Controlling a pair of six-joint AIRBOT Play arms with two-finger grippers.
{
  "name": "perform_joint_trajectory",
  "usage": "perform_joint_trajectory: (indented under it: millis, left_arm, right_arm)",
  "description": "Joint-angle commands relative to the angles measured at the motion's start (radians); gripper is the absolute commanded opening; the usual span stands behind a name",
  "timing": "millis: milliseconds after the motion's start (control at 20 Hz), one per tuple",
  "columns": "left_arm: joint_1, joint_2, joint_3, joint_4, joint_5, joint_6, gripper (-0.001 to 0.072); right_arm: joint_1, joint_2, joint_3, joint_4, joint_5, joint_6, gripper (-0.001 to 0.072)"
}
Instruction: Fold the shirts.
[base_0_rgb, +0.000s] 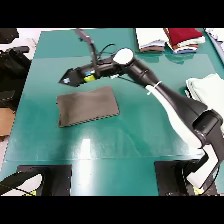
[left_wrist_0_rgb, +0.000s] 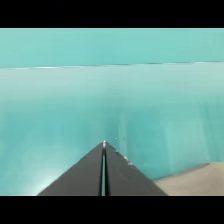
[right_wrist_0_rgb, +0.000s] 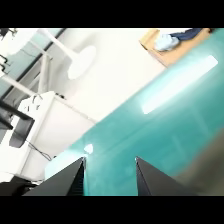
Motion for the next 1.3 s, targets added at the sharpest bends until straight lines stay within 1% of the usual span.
perform_joint_trajectory:
  millis: [0,100,200,250,300,350,450,550,750,850,900,950,1000,1050,1100,1200,1250]
  left_arm:
    - [-0.066,-0.003,-0.002,0.003,-0.01,0.011,0.0024]
    - [-0.129,-0.029,-0.002,0.003,-0.007,0.03,0.0024]
    - [-0.175,-0.053,-0.002,0.003,-0.006,0.031,0.0024]
    - [-0.192,-0.067,-0.002,0.003,-0.005,0.031,0.0025]
    - [-0.205,-0.077,-0.002,0.003,-0.004,0.032,0.0025]
    - [-0.216,-0.089,-0.002,0.002,-0.002,0.035,0.0024]
    - [-0.219,-0.102,-0.002,-0.003,-0.002,0.041,0.0025]
    - [-0.219,-0.109,-0.003,-0.002,-0.004,0.042,0.0024]
    - [-0.219,-0.109,-0.003,-0.002,-0.006,0.056,0.0025]
    - [-0.219,-0.109,-0.003,-0.002,-0.007,0.056,0.0025]
    - [-0.219,-0.109,-0.003,-0.002,-0.007,0.056,0.0025]
    - [-0.219,-0.109,-0.003,-0.002,-0.007,0.056,0.0025]
    - [-0.219,-0.109,-0.003,-0.007,-0.007,0.056,0.0025]
    - [-0.219,-0.109,-0.003,-0.024,-0.007,0.056,0.0024]
    - [-0.219,-0.109,-0.003,-0.042,-0.006,0.056,0.0024]
    - [-0.224,-0.109,-0.003,-0.063,-0.006,0.055,0.0023]
    - [-0.238,-0.109,-0.003,-0.06,-0.008,0.055,0.0023]
  right_arm:
    - [-0.144,0.053,-0.129,-0.045,0.13,-0.01,0.0339]
    - [-0.26,0.134,-0.279,-0.193,0.17,0.019,0.0339]
    - [-0.351,0.202,-0.423,-0.36,0.16,0.113,0.034]
    - [-0.392,0.222,-0.493,-0.4,0.146,0.155,0.0366]
    - [-0.425,0.226,-0.55,-0.392,0.132,0.166,0.0518]
    - [-0.445,0.219,-0.591,-0.376,0.122,0.174,0.0606]
    - [-0.451,0.182,-0.644,-0.295,0.09,0.175,0.0605]
    - [-0.418,0.119,-0.649,-0.222,0.066,0.174,0.0603]
    - [-0.278,-0.044,-0.512,-0.193,0.058,0.174,0.0599]
    - [-0.216,-0.124,-0.427,-0.105,0.038,0.174,0.0587]
    - [-0.188,-0.161,-0.383,-0.068,0.021,0.174,0.0495]
    - [-0.167,-0.192,-0.341,-0.052,0.007,0.173,0.0374]
    - [-0.147,-0.214,-0.301,-0.059,-0.01,0.17,0.0204]
    - [-0.134,-0.224,-0.27,-0.061,-0.031,0.146,0.0016]
    - [-0.129,-0.225,-0.238,-0.061,-0.053,0.136,0.002]
    - [-0.154,-0.208,-0.168,-0.07,-0.043,0.136,0.0019]
    - [-0.182,-0.18,-0.146,-0.106,-0.041,0.137,0.0019]
